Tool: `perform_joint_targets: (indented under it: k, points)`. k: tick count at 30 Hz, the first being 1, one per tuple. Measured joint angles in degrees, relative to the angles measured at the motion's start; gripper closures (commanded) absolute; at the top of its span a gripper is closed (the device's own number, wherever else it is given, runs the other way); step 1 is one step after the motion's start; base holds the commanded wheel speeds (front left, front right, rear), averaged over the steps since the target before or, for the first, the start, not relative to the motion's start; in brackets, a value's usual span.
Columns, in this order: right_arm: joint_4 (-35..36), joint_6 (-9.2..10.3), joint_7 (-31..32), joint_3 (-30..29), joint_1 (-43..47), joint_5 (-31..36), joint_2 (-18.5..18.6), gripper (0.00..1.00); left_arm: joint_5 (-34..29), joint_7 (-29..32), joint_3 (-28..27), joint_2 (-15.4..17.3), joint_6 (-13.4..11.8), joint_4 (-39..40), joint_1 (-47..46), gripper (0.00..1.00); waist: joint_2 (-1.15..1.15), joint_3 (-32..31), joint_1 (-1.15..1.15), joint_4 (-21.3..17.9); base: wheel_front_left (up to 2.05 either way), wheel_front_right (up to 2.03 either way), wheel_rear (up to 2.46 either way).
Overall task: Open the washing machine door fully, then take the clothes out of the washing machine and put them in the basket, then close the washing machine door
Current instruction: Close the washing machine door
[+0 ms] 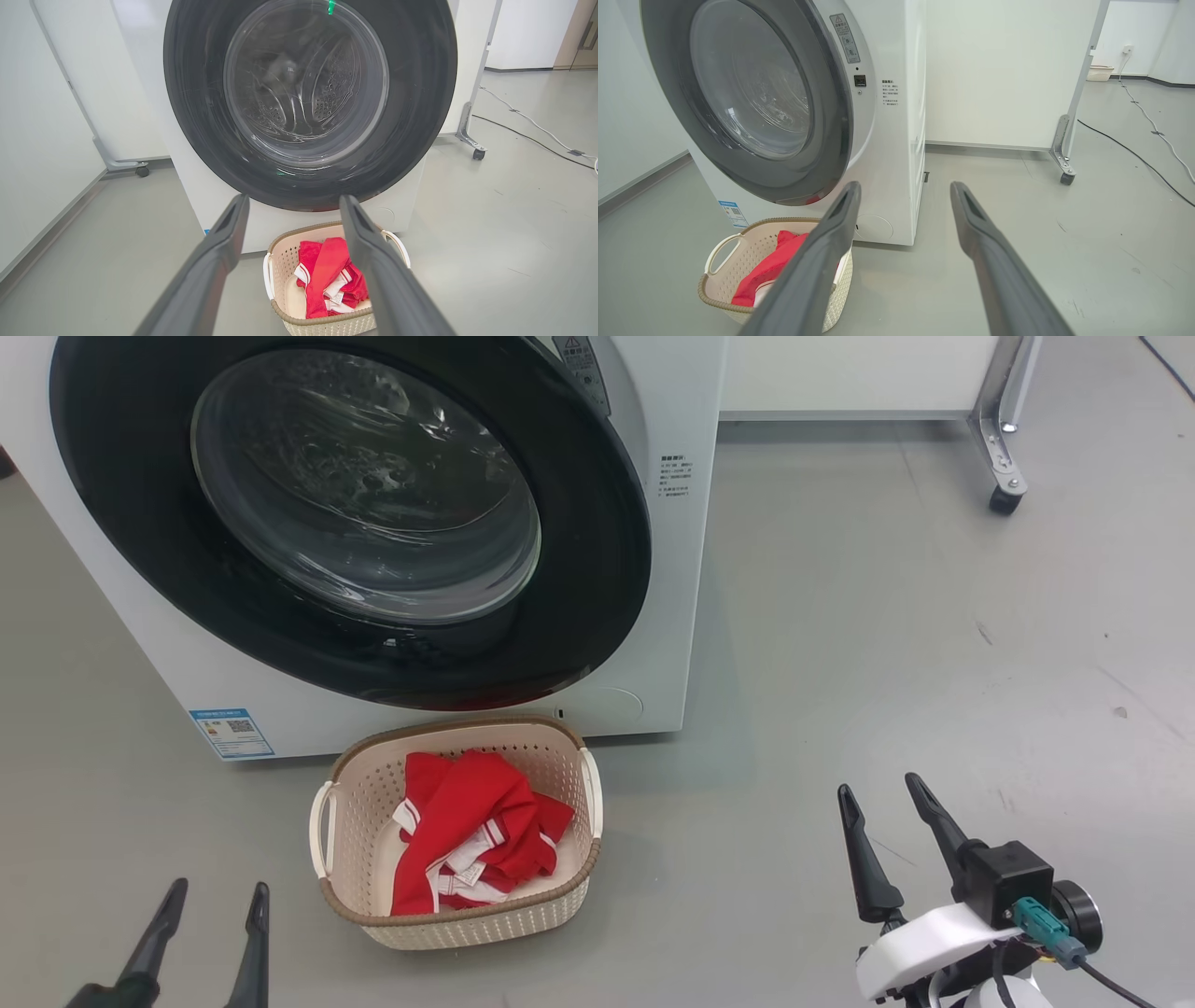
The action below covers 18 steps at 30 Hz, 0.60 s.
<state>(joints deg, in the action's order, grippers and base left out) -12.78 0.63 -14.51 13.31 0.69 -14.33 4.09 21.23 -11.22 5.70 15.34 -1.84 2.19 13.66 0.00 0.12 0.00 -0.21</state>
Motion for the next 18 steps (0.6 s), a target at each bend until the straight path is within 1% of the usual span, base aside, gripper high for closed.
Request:
perform_joint_targets:
  k: [4, 10, 18]
  points:
    - [-0.2, 0.01, 0.0, -0.2, 0.7, 0.0, 0.0, 0.0, -1.4, -0.2, 0.9, -1.3, -1.5, -0.8, 0.3, 0.0, 0.0, -0.3, 0.0, -0.1, 0.0, 0.0, 0.0]
    - [-0.2, 0.0, 0.0, -0.3, 1.1, 0.0, 0.0, 0.0, -2.6, -0.6, 1.7, -2.2, -2.5, -1.7, 0.4, 0.0, 0.0, -0.5, 0.0, -0.1, 0.0, 0.0, 0.0]
    - [-0.2, 0.0, 0.0, -0.4, 1.2, 0.0, -0.1, 0.0, -3.1, -1.2, 1.6, -3.6, -3.1, -2.1, 0.4, 0.0, 0.0, -0.4, 0.0, -0.1, 0.0, 0.0, 0.0]
